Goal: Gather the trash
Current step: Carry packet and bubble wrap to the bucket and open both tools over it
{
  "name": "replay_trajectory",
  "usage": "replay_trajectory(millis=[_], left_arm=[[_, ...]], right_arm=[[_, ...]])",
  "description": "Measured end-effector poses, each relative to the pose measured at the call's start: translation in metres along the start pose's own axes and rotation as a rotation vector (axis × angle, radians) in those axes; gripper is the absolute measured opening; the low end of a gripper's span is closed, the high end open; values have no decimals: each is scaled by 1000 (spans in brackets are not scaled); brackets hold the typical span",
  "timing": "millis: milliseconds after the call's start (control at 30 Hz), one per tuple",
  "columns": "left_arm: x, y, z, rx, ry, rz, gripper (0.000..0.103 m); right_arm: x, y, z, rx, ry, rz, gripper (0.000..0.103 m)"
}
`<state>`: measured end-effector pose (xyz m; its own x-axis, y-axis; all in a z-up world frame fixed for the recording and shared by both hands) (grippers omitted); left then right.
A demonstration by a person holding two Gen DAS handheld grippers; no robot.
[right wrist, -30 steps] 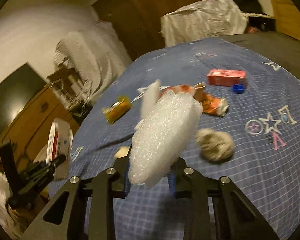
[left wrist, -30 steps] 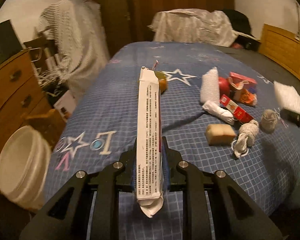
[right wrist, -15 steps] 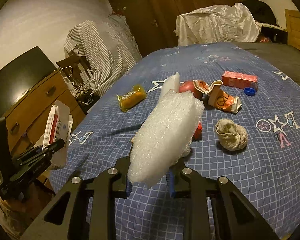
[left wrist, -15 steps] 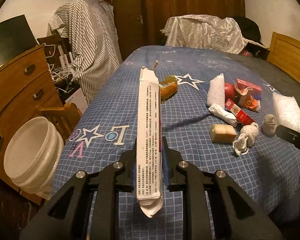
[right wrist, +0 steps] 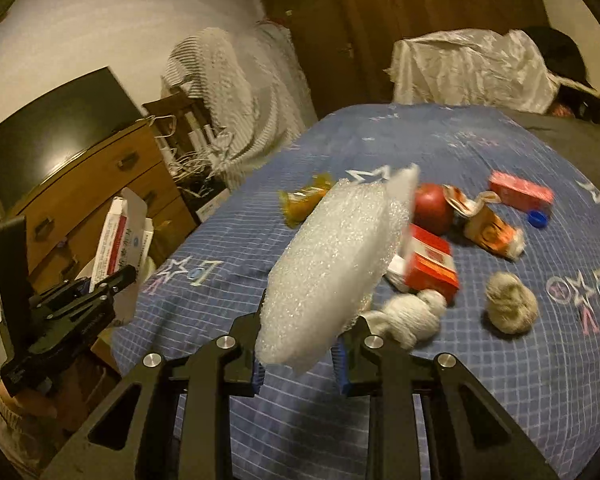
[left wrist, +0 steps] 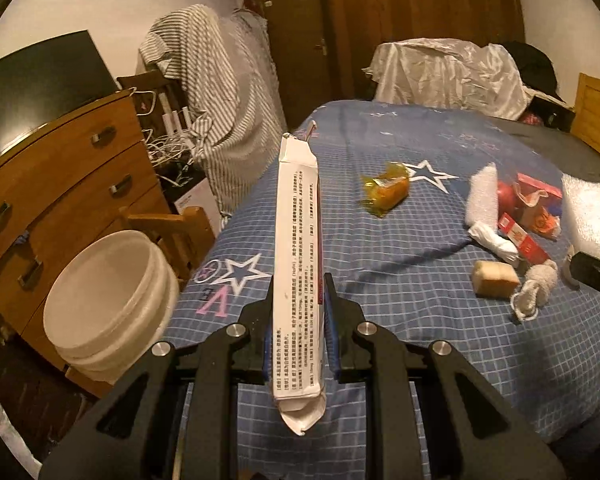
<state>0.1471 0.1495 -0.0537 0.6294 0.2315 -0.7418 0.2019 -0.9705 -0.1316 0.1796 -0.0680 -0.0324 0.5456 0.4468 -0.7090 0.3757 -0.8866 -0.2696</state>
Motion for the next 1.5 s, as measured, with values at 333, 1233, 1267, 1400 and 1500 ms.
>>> replay_trajectory(millis=[333, 1233, 1267, 1400, 1500], left_arm=[[-7, -52, 3, -81, 14, -47, 18], [31, -286, -9, -284, -81, -311, 18], [34, -291, -9, -287, -86, -314, 18], [47, -308, -6, -305, -118, -322, 18], [54, -317, -4, -308, -133, -324, 18]], right_arm=[[15, -82, -24, -144, -10, -66, 27], [171, -360, -124, -521, -232, -239, 27], [180, -372, -125, -541, -249, -244, 27], [203, -407, -125, -590, -291, -250, 27], [217, -426, -126, -615, -310, -240, 27]])
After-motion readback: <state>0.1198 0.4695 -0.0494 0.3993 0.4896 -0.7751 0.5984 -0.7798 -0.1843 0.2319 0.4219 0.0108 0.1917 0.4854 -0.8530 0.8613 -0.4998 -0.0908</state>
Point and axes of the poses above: each gripper's, at about its wrist camera, not at the fingertips, and x roughly the way its jaws point, y to its right, z to its underside, the point moved 6 cm from there along x, roughly the way its jaws point, and after that the axes turned 12 degrees about -y, right-handed, at the moved point
